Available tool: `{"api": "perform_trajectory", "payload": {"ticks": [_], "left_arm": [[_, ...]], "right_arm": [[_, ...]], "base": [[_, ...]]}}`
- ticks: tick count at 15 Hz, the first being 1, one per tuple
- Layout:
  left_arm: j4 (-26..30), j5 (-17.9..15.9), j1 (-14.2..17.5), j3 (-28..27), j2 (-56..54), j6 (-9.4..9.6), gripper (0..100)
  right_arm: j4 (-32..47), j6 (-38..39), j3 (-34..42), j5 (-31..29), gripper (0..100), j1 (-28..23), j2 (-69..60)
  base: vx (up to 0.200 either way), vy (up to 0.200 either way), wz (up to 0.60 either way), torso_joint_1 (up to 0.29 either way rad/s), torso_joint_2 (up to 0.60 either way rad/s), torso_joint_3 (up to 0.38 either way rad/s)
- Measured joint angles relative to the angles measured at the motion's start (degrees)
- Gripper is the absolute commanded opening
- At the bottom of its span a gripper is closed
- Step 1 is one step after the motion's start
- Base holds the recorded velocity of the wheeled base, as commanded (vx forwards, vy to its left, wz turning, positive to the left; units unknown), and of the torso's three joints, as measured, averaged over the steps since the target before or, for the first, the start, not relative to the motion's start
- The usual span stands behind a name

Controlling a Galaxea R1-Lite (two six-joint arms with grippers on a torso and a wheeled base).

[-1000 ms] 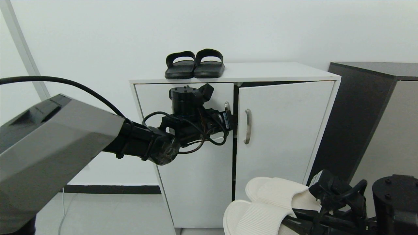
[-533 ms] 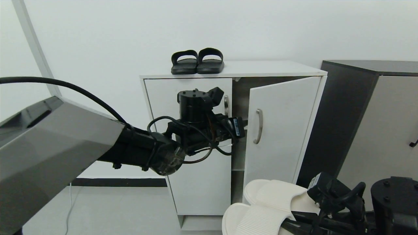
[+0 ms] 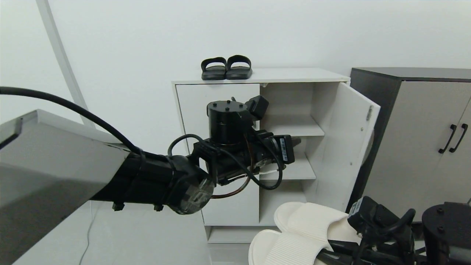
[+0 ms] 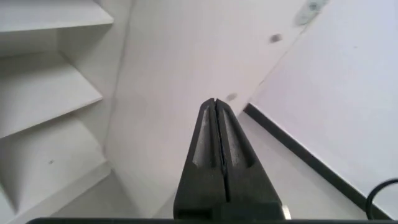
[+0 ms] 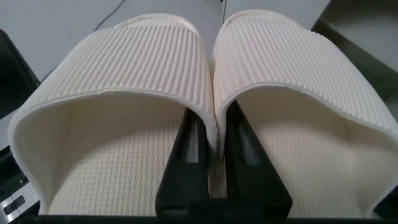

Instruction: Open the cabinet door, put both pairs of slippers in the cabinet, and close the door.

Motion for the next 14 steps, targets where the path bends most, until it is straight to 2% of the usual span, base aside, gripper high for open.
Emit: {"api": "perform_trajectory", "payload": {"ticks": [3, 7, 9, 11, 14], "left_arm": [[-0.13, 0.09, 1.90, 4.44, -2.86, 0.11, 0], [0.22, 0.18, 4.62, 20.07, -16.79, 1.28, 0], [3.04, 1.52, 6.12, 27.49, -26.99, 2.55, 0], [10.00, 2.99, 8.27, 32.83, -39.69, 3.61, 0], [28.51, 4.51, 12.45, 37.46, -61.94, 5.45, 0]], "right_arm": [[-0.09, 0.04, -0.77, -0.11, 0, -1.01, 0.07], [-0.02, 0.15, -1.46, -0.06, 0, -2.62, 0.88], [0.00, 0.15, -1.71, 0.02, 0, -2.86, 1.15], [0.00, 0.22, -2.12, 0.00, 0, -3.08, 1.34], [0.00, 0.38, -3.06, -0.02, 0, -3.88, 2.08]], "base": [[0.000, 0.000, 0.00, 0.000, 0.00, 0.000], [0.000, 0.000, 0.00, 0.000, 0.00, 0.000], [0.000, 0.000, 0.00, 0.000, 0.00, 0.000], [0.000, 0.000, 0.00, 0.000, 0.00, 0.000], [0.000, 0.000, 0.00, 0.000, 0.00, 0.000]]}}
